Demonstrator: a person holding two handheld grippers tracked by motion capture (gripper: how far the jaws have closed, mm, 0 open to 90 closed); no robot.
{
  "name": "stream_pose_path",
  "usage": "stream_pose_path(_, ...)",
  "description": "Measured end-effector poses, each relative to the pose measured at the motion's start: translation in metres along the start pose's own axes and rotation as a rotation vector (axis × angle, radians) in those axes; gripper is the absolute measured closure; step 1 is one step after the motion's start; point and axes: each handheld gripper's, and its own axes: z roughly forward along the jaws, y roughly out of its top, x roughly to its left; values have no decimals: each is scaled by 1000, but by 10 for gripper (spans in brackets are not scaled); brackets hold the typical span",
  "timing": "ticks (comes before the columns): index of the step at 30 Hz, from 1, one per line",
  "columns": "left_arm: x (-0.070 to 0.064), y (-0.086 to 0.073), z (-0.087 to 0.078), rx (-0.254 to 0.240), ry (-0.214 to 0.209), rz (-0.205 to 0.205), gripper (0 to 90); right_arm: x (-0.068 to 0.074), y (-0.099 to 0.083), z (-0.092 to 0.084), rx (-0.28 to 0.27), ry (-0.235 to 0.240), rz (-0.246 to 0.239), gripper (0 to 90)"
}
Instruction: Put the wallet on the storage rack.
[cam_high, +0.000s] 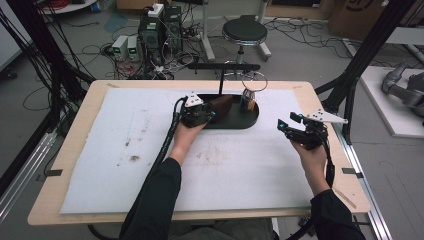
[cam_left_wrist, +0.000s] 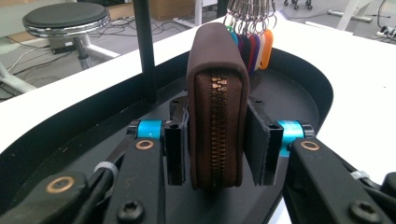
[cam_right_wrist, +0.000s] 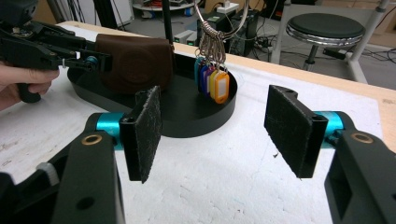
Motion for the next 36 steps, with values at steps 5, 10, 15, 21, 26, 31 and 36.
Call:
stream_pose_path(5, 0, 2, -3, 20, 16, -7, 473, 0, 0, 1, -1, 0, 0, 378)
stream_pose_path(10, 0, 7, -9, 41, 17, -3, 398, 1, 0, 2, -1, -1, -4, 378)
stream_pose_path(15, -6, 13, -22, 64, -6, 25, 335, 1, 0, 2, 3, 0, -9, 377)
stream_pose_path(21, -8, 21, -42, 90, -92, -17, 302, 1, -1, 0, 6, -8, -5, 367)
stream_pose_path(26, -14, 26, -68, 60, -94, 25, 302, 0, -3, -3, 9, -18, -5, 367)
stream_pose_path(31, -18, 25, -93, 33, -90, 31, 302, 1, -4, -4, 9, -19, 0, 364)
stream_pose_path(36, -18, 21, -127, 16, -78, 47, 302, 2, -5, -3, 17, -8, 0, 358)
